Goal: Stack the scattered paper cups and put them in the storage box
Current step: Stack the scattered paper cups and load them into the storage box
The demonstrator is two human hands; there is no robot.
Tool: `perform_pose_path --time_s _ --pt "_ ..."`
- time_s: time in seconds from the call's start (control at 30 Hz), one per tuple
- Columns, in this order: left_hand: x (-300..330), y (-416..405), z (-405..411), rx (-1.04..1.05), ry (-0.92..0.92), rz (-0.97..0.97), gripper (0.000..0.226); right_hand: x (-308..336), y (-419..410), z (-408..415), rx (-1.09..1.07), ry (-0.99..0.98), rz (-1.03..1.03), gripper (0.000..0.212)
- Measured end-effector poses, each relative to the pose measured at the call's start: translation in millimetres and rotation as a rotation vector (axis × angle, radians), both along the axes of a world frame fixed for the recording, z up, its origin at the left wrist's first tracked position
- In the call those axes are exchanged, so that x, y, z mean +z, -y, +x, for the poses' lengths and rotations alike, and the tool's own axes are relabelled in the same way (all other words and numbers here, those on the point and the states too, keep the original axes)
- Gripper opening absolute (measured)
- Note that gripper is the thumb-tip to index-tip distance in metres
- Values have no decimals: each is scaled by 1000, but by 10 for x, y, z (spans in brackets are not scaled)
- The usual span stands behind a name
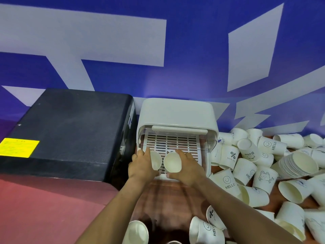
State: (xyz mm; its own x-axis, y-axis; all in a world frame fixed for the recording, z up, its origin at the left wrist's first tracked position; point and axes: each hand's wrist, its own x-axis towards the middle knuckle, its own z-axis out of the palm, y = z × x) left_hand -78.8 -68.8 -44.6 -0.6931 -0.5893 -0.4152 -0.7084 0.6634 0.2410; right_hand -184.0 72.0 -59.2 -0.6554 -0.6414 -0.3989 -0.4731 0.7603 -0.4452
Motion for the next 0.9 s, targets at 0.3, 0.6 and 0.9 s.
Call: perform_pose_path --time_s 0.3,0.6,0.9 --pt "294 -140 353 -57 -196 25 77 246 -470 231 -27 -34 -298 69" --pt "548 -423 859 -117 -353 85 43 378 -892 846 -53 5 -294 20" --pt "470 -653 1436 -129 -134 69 52 455 -1099 1382 104 86 -177 31"
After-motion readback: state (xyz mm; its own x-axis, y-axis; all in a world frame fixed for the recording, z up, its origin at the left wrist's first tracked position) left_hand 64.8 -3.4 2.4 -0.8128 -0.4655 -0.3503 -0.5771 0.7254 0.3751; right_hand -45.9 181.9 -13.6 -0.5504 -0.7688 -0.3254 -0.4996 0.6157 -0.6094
